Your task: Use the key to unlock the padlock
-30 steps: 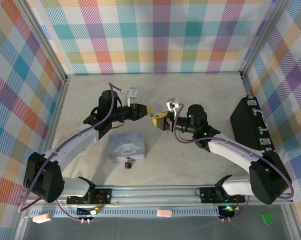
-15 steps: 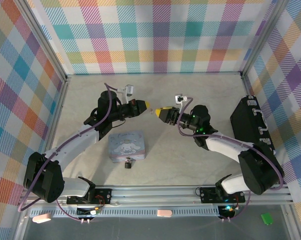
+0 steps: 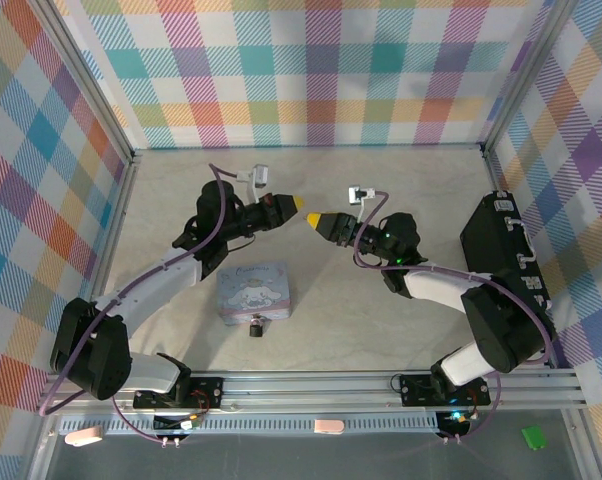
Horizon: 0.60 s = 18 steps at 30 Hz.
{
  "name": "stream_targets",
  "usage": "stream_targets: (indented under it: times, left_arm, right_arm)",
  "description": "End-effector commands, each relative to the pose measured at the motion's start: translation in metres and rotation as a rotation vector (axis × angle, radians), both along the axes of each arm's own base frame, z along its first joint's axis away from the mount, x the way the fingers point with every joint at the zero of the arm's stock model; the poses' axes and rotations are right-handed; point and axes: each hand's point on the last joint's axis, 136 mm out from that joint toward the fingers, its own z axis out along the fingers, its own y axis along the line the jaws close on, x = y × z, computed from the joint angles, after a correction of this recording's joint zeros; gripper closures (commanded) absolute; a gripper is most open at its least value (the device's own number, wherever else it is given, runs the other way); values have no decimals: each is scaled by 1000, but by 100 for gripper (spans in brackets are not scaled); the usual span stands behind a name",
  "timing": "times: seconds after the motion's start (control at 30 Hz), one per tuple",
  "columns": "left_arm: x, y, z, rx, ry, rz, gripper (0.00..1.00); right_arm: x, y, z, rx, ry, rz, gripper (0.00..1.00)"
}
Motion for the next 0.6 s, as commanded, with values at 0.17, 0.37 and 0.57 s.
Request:
stream_targets:
  times: [0.17,0.37,0.57]
  left_arm:
    - [-7,-14,14,-58,-28,-39,100]
    - [-8,-15,15,-65,-28,-43,100]
    - [-9,-13,13,-61,-29,-35,100]
  right_arm:
    - [-5,6,26,71,-57,47,60]
    - [-6,6,25,73,-56,56,68]
    - [-7,5,25,74,-58,52,75]
